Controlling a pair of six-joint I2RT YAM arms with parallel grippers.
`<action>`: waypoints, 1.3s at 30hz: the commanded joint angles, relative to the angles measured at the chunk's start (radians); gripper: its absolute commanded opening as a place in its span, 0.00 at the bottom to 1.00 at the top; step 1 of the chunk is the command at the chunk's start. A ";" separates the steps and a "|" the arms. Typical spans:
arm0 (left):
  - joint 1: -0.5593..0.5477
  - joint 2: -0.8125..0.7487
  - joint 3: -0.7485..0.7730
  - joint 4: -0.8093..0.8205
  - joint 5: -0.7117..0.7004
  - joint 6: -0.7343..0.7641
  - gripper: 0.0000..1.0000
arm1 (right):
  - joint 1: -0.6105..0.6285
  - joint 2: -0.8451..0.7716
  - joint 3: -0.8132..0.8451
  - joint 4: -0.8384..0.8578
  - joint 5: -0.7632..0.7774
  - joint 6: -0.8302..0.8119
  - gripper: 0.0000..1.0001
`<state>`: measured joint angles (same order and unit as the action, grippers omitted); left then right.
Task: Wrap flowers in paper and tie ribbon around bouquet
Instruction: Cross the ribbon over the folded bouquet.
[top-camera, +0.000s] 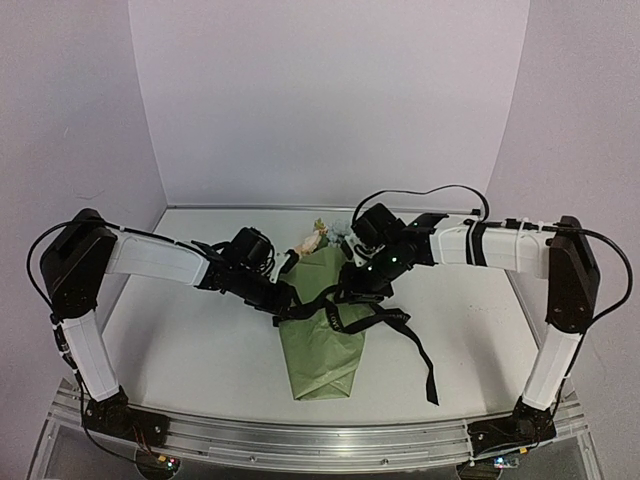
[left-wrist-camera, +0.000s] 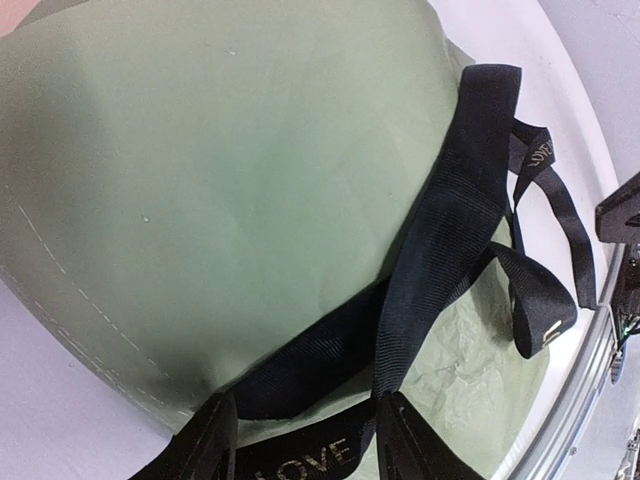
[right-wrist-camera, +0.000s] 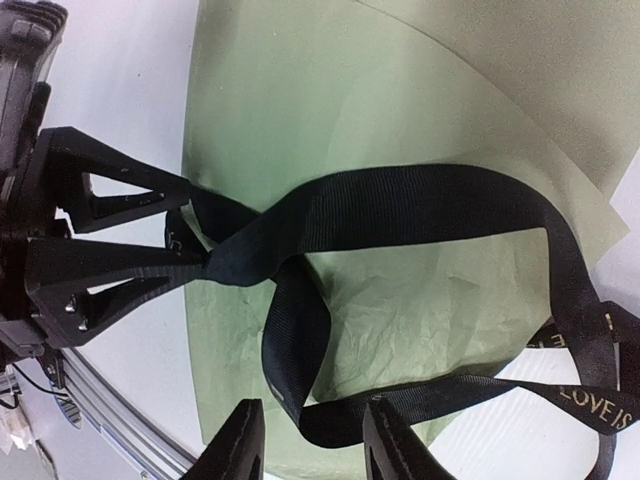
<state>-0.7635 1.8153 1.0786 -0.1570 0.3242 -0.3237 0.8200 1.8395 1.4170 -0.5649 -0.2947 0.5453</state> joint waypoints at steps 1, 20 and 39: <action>0.010 -0.022 0.033 0.000 -0.054 -0.008 0.48 | 0.006 -0.058 -0.009 -0.016 0.005 -0.018 0.35; 0.001 -0.049 0.013 -0.022 0.063 0.049 0.43 | 0.006 -0.021 0.068 -0.086 -0.031 -0.040 0.36; 0.000 -0.016 0.036 -0.033 0.073 0.054 0.24 | 0.032 0.114 0.131 -0.110 -0.136 0.030 0.20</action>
<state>-0.7609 1.8000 1.0786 -0.1844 0.3892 -0.2845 0.8413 1.9457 1.5033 -0.6654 -0.4153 0.5599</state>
